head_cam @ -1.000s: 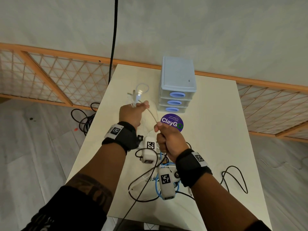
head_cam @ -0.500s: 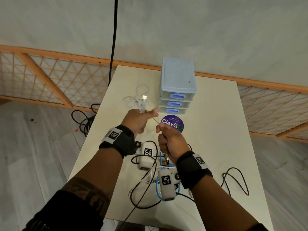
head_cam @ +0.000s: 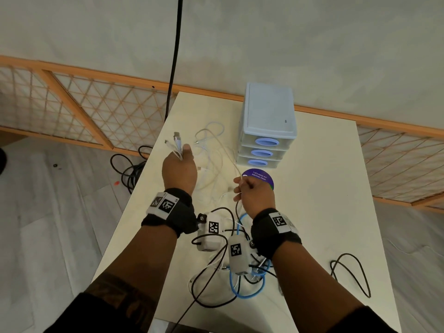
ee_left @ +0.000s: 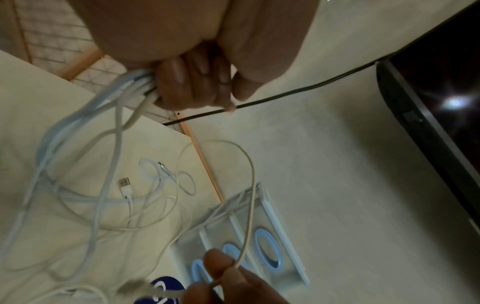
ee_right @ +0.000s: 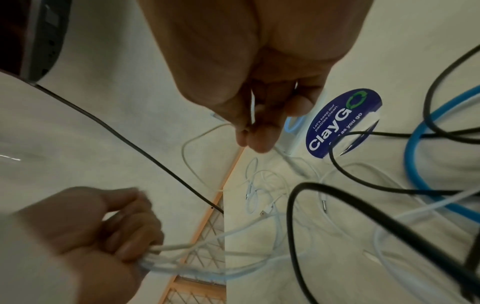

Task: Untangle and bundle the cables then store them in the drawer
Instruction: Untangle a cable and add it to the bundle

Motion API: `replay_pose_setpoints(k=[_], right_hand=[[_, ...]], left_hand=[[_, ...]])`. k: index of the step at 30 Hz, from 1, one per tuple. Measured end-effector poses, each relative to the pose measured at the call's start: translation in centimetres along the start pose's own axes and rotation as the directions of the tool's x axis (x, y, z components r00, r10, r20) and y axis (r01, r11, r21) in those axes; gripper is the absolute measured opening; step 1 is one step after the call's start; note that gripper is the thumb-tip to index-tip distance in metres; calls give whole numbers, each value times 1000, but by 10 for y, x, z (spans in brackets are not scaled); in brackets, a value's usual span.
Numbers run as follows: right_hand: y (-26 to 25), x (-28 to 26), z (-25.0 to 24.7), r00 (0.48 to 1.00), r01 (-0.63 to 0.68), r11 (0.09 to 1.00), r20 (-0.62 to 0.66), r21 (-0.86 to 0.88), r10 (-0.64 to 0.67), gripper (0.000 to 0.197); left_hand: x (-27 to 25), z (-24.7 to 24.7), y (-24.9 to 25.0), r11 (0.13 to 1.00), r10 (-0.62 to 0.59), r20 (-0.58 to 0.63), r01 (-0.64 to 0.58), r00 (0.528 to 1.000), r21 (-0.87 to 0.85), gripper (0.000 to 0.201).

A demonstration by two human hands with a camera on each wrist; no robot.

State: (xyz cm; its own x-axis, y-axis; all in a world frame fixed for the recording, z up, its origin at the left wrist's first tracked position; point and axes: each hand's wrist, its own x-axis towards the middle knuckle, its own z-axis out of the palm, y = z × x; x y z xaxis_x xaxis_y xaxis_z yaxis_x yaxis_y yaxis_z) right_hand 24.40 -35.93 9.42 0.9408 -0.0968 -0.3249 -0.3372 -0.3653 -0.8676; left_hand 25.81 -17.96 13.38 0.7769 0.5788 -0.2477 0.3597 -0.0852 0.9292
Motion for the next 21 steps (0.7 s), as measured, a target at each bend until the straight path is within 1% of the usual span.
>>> replay_pose_setpoints(k=[2,4,6,8,10,12,13,14,15,16,18,19,21], right_hand=[[-2,11,8,999,-35,999,35,-40,36,26],[-11,21,16,995,-40,995,91,-90,48,25],[-28,35,22,991,-2,992,132,-122,18,28],[-50,52,26,984,84,988,170,-126,-62,32],[-71,70,25,958,181,977,247,-114,-148,48],[-88,84,21,919,251,963,336,-102,-204,68],[-94,88,18,909,284,950,353,-128,-224,71],[-96,89,14,907,309,938,343,-154,-242,69],[-94,88,9,915,316,937,310,-150,-259,62],[-87,85,5,928,299,949,266,-106,-262,52],[-64,72,-1,961,187,982,199,34,-190,37],[-48,64,-4,975,122,989,179,83,-135,34],[-12,50,-7,989,18,995,144,96,-32,32]], left_hand=[[2,-2,1,996,-19,56,24,998,-87,52],[-1,1,3,994,-27,167,45,986,-102,57],[-6,3,5,994,-30,260,56,965,-92,60],[-8,3,3,992,-35,327,72,944,-101,61],[-6,3,-1,993,-45,353,79,935,-85,58],[0,3,-7,998,-32,337,46,941,-32,58],[3,2,-10,1000,-22,325,27,945,-12,59],[7,2,-13,1000,-21,317,25,948,-6,59],[10,2,-14,999,-29,317,35,948,-14,58],[11,2,-15,998,-35,323,48,946,-30,57],[13,4,-14,998,-34,328,48,944,-37,60],[14,6,-11,999,-23,323,31,946,-19,63],[13,8,-2,1000,6,316,-12,949,18,66]])
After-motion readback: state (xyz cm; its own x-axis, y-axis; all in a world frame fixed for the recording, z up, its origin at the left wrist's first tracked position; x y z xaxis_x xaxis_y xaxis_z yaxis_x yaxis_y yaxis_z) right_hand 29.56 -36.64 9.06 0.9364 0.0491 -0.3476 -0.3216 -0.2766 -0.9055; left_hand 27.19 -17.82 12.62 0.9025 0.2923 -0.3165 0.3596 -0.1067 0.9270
